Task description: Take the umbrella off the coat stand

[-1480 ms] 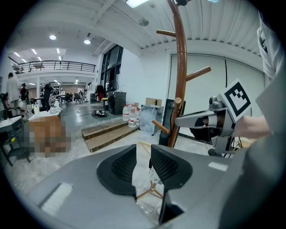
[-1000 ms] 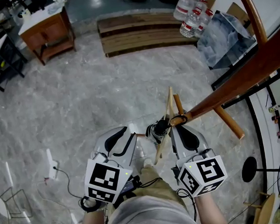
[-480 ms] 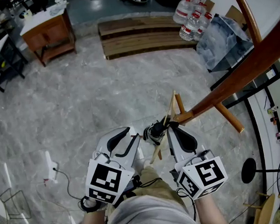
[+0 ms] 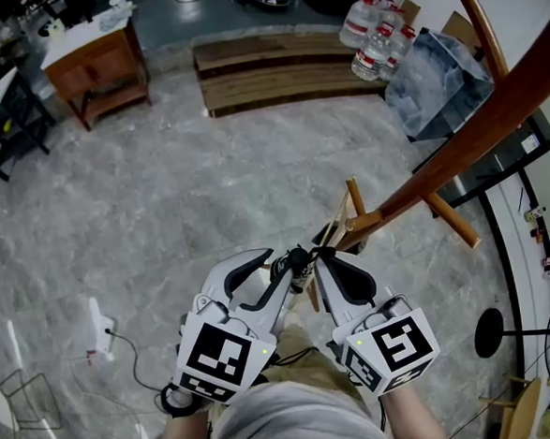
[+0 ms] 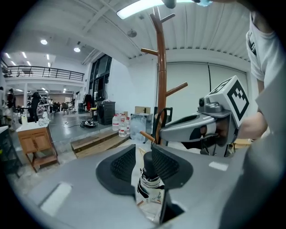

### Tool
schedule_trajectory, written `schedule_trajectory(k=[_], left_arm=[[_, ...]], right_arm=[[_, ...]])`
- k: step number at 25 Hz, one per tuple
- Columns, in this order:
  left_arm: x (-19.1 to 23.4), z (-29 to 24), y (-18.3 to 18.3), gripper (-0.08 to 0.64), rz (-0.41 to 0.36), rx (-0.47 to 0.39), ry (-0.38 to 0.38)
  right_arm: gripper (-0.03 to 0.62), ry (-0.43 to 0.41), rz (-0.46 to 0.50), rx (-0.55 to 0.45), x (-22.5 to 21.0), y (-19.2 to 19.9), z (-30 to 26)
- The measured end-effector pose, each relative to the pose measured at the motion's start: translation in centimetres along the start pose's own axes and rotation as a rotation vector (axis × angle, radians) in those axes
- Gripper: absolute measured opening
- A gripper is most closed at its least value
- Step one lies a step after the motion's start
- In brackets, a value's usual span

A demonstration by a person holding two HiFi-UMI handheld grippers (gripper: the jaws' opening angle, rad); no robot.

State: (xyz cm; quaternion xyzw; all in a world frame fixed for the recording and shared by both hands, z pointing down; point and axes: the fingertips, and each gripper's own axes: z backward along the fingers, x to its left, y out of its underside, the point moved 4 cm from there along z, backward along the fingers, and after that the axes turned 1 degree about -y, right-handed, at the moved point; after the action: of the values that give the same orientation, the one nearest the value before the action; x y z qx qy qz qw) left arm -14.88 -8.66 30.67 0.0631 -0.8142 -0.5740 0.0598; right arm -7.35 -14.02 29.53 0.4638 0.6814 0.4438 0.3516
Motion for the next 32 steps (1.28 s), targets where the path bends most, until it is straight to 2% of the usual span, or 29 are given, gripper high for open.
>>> schedule_trajectory(k=[9,16,27,32], left_arm=[[-1.2,0.2,-0.6,0.124,-0.028,-0.024,0.061],[-1.9,0.7,-0.2,0.110,-0.049,-0.026,0.114],[-4.2,0.8,-0.3,0.006,-0.111,-0.046,0.242],[-5.6,0.3,-0.5,0.017,-0.134,-0.056,0.314]], right_arm=[[0.005,-0.027,0.014,0.031,1.9,1.0,0.1],[0.004,-0.005,0.015,0.041,2.8,1.7,0.6],[0.005,0.089,0.002,0.028,4.0,2.8,2.7],[0.005,0.162,-0.024,0.012,3.8,3.4,4.3]])
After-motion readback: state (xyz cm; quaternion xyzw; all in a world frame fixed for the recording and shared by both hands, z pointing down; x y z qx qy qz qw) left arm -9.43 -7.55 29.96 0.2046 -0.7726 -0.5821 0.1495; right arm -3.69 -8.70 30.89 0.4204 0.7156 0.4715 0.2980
